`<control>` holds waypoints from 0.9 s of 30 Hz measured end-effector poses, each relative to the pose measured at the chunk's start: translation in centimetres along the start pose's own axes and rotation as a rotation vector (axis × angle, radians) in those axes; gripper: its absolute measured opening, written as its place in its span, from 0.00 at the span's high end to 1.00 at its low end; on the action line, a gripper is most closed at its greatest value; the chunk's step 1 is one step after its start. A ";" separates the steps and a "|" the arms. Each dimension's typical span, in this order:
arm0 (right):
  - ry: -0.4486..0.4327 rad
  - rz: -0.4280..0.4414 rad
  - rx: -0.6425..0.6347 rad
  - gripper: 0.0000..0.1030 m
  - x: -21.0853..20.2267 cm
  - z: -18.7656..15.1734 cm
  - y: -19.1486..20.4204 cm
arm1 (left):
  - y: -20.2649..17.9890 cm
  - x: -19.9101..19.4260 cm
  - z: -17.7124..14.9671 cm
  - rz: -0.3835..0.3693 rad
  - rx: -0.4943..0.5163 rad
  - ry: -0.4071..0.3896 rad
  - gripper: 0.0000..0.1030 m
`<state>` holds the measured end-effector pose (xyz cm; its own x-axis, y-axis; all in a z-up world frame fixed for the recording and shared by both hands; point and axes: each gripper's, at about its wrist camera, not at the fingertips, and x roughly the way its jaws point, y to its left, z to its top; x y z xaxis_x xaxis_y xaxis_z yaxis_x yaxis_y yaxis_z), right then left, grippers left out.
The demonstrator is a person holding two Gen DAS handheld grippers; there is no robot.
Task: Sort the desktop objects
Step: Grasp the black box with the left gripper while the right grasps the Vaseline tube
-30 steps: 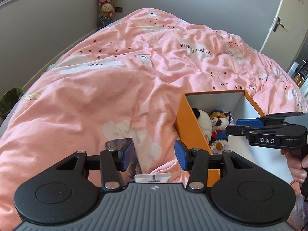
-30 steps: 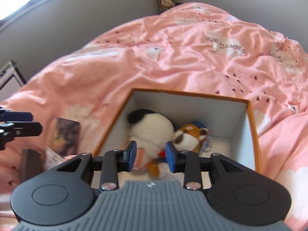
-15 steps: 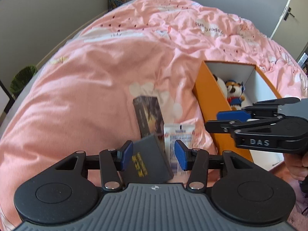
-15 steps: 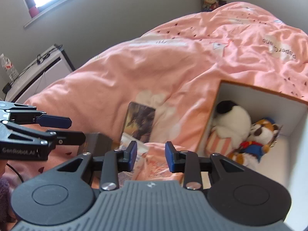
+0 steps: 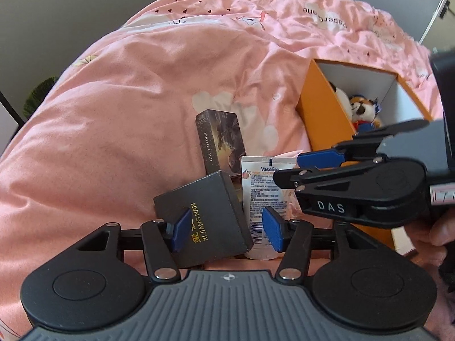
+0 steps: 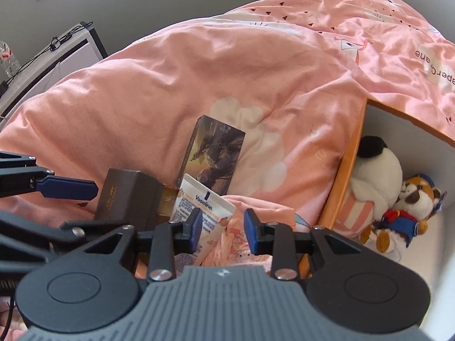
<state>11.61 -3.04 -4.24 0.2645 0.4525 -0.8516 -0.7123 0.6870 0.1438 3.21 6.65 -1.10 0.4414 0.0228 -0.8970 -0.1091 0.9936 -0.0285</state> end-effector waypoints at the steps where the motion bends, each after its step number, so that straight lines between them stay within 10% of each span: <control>1: 0.007 0.007 -0.003 0.67 0.3 0.2 0.0 | -0.4 0.2 0.0 0.014 0.020 -0.001 0.37; 12: 0.036 0.131 0.055 0.60 2.4 1.0 -0.7 | -2.1 2.6 -0.4 0.100 0.109 0.018 0.28; 20: 0.014 0.256 0.143 0.84 1.0 0.5 -1.9 | -0.5 2.7 -0.5 0.110 0.077 0.031 0.26; 27: 0.022 0.308 0.114 0.83 1.0 0.1 -0.6 | 1.3 0.4 -0.8 0.108 0.048 0.011 0.26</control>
<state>12.33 -2.95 -5.15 0.0329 0.6375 -0.7697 -0.6791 0.5793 0.4508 2.52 7.88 -1.81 0.4200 0.1293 -0.8983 -0.1126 0.9896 0.0898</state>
